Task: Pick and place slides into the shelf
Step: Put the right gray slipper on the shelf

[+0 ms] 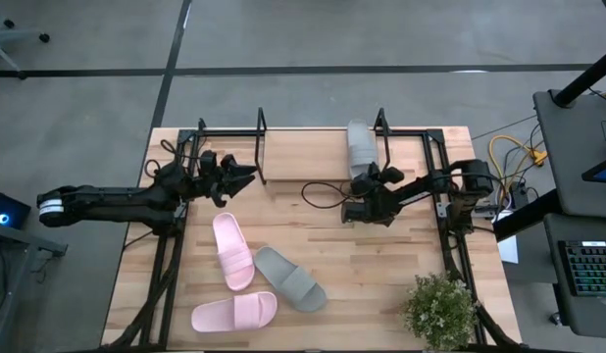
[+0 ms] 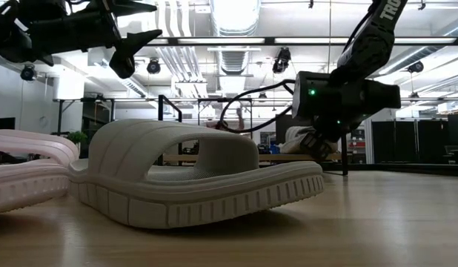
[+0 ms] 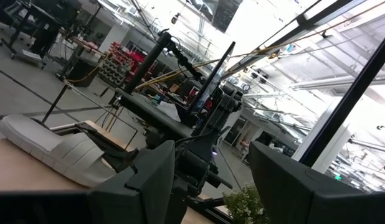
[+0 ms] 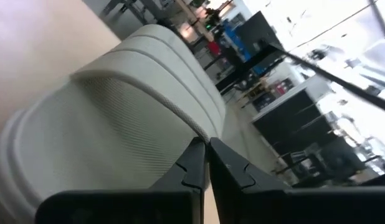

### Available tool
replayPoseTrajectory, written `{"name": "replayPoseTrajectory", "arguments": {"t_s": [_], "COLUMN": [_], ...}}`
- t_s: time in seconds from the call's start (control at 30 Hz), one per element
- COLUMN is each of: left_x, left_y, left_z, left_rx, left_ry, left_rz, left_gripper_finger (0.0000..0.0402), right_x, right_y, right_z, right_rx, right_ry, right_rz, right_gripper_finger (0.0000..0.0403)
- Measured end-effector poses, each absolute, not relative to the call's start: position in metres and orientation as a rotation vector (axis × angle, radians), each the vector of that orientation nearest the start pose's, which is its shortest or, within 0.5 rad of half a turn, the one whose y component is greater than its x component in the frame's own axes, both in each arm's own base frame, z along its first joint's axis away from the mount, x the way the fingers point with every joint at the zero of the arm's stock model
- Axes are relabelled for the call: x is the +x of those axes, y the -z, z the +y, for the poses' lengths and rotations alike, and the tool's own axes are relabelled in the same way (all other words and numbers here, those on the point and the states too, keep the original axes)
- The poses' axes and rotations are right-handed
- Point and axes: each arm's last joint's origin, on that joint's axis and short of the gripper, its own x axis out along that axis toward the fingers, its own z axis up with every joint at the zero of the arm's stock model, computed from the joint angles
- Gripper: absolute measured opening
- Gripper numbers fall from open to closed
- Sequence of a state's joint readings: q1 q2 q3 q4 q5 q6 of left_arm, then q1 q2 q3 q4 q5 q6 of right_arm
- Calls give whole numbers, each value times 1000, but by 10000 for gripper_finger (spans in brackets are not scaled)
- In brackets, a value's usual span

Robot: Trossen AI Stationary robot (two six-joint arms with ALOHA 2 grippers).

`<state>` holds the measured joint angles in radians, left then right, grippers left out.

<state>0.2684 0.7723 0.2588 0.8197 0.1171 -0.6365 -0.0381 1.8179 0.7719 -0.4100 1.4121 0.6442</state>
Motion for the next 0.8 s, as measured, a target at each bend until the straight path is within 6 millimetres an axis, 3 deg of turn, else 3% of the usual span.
{"name": "replayPoseTrajectory", "arguments": {"t_s": [0.13, 0.5, 0.8], "left_x": [161, 161, 161], "left_y": [-249, -249, -249], "left_z": [41, 41, 41], "left_rx": [-584, -584, -584], "left_ry": [-49, -49, -49], "left_rz": [-338, -338, -338], "left_gripper_finger": [192, 192, 192], "right_x": [267, 267, 266], "right_y": [-104, -104, -104], "right_z": [-38, -39, -39], "right_rx": [-428, -420, -421], "right_ry": [1415, 1407, 1403], "right_rz": [744, 759, 768], "right_gripper_finger": [8, 11, 59]}}
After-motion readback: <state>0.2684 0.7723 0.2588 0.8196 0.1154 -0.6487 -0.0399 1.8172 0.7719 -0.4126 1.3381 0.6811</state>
